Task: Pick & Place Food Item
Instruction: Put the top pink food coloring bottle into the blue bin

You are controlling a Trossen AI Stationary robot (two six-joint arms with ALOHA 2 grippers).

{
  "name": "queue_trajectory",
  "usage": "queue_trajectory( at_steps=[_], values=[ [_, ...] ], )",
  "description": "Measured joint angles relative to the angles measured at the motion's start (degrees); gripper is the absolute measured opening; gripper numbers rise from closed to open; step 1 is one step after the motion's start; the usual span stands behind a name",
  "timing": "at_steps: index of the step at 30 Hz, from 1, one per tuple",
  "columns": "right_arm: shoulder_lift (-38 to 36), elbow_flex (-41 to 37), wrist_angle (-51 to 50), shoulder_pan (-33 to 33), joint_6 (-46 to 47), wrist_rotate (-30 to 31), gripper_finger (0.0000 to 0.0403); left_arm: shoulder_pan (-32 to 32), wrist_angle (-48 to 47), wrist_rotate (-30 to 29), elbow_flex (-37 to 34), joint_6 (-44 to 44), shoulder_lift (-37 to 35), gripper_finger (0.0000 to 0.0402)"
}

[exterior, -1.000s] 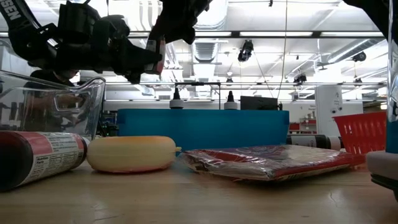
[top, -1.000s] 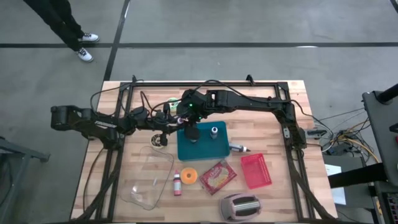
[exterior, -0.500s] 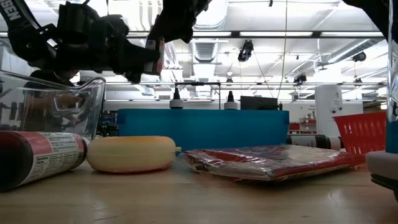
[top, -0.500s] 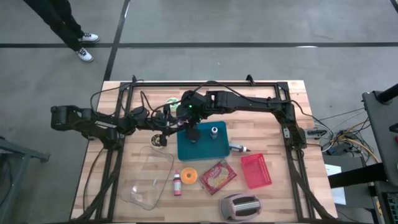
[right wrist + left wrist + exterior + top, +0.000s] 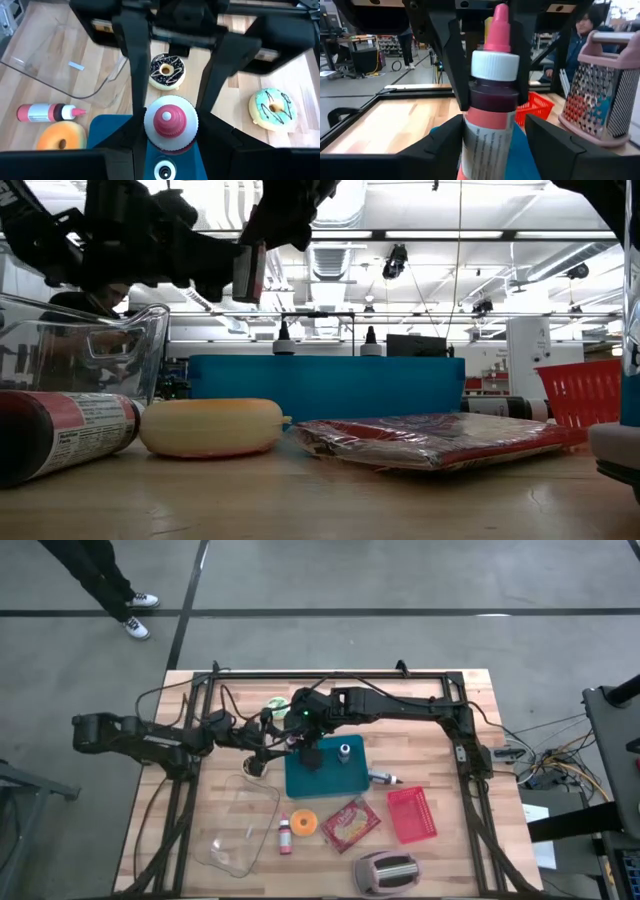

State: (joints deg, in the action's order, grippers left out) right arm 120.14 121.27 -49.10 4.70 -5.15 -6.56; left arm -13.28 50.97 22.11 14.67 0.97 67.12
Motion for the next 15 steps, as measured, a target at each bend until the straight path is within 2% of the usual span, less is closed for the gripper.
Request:
queue_trajectory(
  at_steps=[6,15],
  values=[
    [0.04,-0.02,-0.89,-0.25,0.17,3.59,0.0127,-0.09,-11.59,-1.27,-0.75,2.32,-9.45,0.0238],
    [-1.02,-0.07,-2.29,-0.41,2.37,6.96,0.0127,-0.33,-16.11,-5.40,-6.09,3.17,-23.34,0.0239]
  ],
)
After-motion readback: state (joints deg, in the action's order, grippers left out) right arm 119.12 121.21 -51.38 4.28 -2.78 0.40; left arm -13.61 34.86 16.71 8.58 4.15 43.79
